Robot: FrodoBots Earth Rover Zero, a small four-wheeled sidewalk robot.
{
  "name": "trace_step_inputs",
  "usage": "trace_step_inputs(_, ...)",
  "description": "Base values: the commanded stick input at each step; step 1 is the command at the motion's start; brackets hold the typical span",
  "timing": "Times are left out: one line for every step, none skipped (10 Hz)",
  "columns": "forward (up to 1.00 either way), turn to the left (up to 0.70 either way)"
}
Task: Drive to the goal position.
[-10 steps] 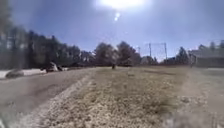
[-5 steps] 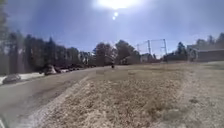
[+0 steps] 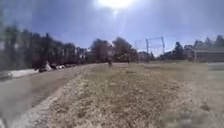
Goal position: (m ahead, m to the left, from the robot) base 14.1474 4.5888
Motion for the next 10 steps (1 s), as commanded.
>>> trace_step_inputs(0.70,0.03)
trace_step_inputs(0.70,0.03)
trace_step_inputs(0.70,0.03)
trace_step_inputs(0.70,0.03)
trace_step_inputs(0.70,0.03)
trace_step_inputs(0.70,0.03)
trace_step_inputs(0.70,0.03)
trace_step_inputs(0.70,0.03)
trace_step_inputs(0.70,0.03)
trace_step_inputs(0.70,0.03)
